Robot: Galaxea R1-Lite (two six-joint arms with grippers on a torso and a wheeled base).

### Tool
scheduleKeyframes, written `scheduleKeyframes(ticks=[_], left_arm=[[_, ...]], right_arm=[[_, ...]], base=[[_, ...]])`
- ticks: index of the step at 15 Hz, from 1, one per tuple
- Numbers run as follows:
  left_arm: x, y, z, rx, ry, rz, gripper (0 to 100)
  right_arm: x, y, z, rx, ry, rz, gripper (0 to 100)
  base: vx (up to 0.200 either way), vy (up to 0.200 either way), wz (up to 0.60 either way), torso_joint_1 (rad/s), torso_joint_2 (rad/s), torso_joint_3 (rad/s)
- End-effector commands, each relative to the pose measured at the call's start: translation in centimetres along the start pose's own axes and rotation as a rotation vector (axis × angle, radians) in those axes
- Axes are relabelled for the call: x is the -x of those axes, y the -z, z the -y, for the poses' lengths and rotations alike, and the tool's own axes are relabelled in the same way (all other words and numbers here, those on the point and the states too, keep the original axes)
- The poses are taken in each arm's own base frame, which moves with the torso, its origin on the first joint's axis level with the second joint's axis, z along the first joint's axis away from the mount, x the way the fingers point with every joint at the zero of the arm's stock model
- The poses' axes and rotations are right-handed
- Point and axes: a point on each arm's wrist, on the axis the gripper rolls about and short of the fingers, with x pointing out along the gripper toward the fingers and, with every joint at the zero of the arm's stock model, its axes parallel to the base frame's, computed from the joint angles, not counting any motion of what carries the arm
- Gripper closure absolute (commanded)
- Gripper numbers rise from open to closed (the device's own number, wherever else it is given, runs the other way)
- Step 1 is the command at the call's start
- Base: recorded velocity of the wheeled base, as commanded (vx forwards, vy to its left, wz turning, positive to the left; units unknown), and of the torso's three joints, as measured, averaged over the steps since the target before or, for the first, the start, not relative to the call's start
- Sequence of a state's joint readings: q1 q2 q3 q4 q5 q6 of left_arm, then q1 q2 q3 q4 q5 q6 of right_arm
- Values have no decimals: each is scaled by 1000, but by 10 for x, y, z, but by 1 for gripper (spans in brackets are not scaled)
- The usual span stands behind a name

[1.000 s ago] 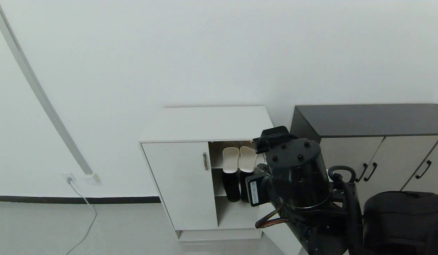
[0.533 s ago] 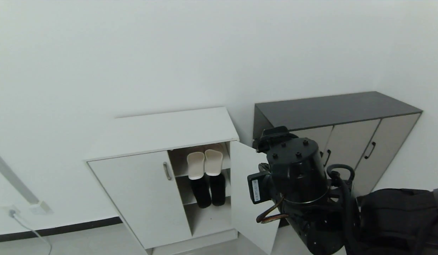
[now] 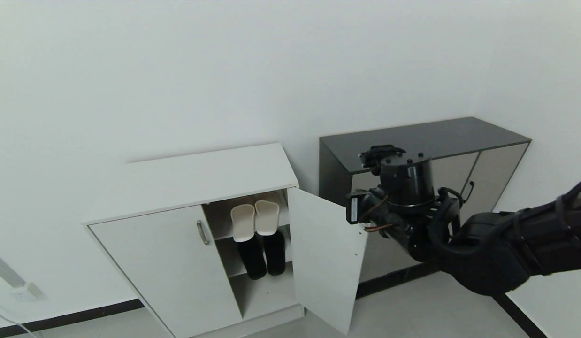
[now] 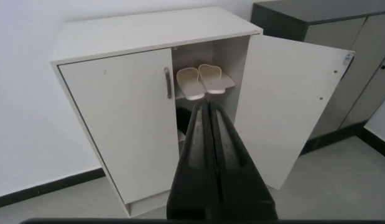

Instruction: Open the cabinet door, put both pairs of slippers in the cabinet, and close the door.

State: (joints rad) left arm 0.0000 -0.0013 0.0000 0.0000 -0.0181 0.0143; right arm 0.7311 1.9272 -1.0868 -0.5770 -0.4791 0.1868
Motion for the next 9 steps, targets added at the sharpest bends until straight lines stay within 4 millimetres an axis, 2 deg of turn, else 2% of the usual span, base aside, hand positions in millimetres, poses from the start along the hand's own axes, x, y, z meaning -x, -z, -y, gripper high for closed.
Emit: scheduleKeyframes(ticks=[1, 2, 4, 9], left_arm=[[0, 0, 0, 0, 0, -1, 100], [0, 0, 0, 0, 0, -1, 100], [0, 0, 0, 0, 0, -1, 100], [0, 0, 0, 0, 0, -1, 100]], right_arm=[[-23, 5, 8, -5, 37, -13, 100], [-39, 8, 16, -11, 58, -17, 100], [-63, 8, 27, -27, 85, -9, 100], [-110, 16, 46, -49, 100, -5, 100]], base=[[-200, 0, 0, -2, 7, 7], [-200, 0, 0, 2, 7, 2], [0, 0, 0, 0, 0, 0], [0, 0, 0, 0, 0, 0]])
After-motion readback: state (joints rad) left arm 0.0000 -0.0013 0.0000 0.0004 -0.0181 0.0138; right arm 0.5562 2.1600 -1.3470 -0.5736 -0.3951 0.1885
